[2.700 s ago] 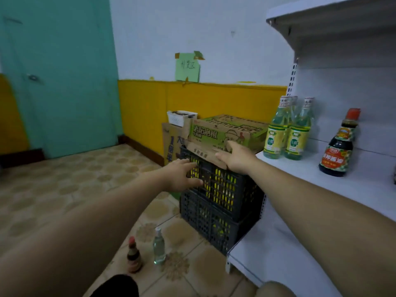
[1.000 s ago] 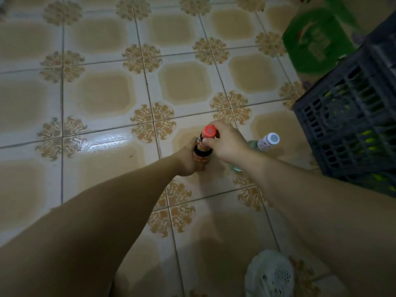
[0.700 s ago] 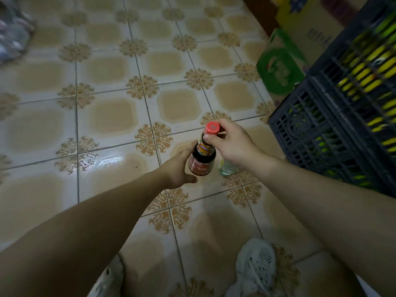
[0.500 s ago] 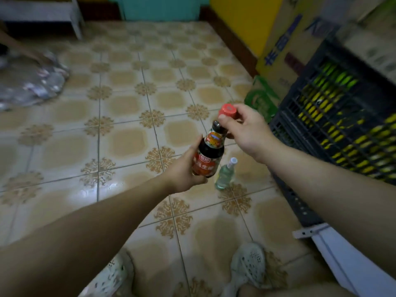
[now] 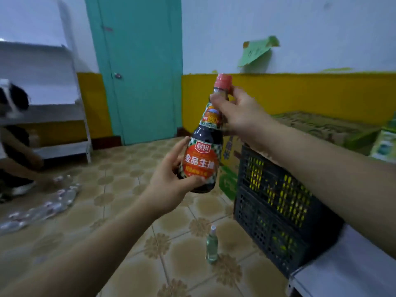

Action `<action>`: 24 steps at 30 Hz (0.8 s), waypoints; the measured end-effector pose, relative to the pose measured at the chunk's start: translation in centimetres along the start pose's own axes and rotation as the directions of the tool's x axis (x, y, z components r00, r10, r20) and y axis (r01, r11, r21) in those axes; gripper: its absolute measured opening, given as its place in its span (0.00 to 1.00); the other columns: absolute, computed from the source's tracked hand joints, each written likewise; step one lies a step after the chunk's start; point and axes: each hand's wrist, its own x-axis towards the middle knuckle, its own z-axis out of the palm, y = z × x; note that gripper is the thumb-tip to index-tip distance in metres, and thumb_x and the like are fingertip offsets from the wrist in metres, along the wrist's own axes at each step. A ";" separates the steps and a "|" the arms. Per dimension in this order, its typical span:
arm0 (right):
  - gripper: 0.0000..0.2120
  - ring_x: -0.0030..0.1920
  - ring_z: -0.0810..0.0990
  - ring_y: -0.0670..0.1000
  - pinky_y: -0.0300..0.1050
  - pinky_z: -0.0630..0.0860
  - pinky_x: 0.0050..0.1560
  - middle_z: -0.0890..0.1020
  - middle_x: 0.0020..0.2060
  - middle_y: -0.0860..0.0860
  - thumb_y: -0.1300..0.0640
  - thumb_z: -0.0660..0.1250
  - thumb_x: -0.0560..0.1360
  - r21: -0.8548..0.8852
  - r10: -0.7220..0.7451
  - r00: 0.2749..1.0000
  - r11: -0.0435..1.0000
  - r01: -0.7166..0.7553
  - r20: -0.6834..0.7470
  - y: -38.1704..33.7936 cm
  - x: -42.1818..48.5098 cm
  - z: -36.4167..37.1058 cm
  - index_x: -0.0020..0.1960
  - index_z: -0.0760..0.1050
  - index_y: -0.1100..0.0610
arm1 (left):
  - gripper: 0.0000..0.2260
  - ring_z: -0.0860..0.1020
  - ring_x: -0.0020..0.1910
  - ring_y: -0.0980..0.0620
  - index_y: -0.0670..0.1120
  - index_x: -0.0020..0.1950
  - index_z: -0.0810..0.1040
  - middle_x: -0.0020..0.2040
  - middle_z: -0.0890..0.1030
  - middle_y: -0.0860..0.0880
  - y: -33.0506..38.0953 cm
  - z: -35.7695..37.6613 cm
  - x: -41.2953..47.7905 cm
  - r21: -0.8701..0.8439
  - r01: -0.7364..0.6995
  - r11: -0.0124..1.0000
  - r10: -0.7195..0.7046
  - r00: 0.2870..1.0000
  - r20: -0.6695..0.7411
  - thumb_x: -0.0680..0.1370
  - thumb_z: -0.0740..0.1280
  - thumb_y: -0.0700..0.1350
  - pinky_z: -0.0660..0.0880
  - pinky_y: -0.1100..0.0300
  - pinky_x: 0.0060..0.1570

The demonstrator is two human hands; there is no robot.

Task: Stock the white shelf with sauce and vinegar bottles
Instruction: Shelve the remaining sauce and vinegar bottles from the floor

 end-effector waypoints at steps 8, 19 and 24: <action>0.21 0.46 0.83 0.52 0.46 0.81 0.38 0.80 0.50 0.53 0.45 0.63 0.78 -0.108 -0.052 0.997 0.992 0.058 0.065 -6.1 -6.6 -4.6 0.69 0.66 0.46 | 0.36 0.83 0.49 0.51 0.62 0.70 0.63 0.56 0.80 0.44 8.5 4.3 -2.6 -0.143 -0.085 0.986 0.089 0.996 0.028 0.71 0.71 0.34 0.80 0.61 0.44; 0.17 0.47 0.83 0.51 0.48 0.81 0.42 0.81 0.49 0.49 0.45 0.62 0.79 -0.307 -0.045 0.985 0.952 -0.009 -0.169 -10.6 -11.6 -11.6 0.67 0.67 0.45 | 0.39 0.83 0.50 0.49 0.63 0.70 0.63 0.55 0.82 0.44 12.7 10.7 -1.5 -0.236 -0.152 0.960 0.211 0.946 0.248 0.67 0.73 0.35 0.80 0.58 0.46; 0.15 0.46 0.84 0.51 0.50 0.81 0.41 0.82 0.50 0.50 0.47 0.62 0.80 -0.408 0.010 0.948 0.901 -0.146 -0.318 -12.2 -15.8 -16.5 0.66 0.67 0.45 | 0.39 0.83 0.50 0.51 0.65 0.70 0.61 0.58 0.80 0.47 13.6 16.1 -1.2 -0.308 -0.177 0.935 0.296 0.868 0.398 0.70 0.73 0.35 0.80 0.57 0.48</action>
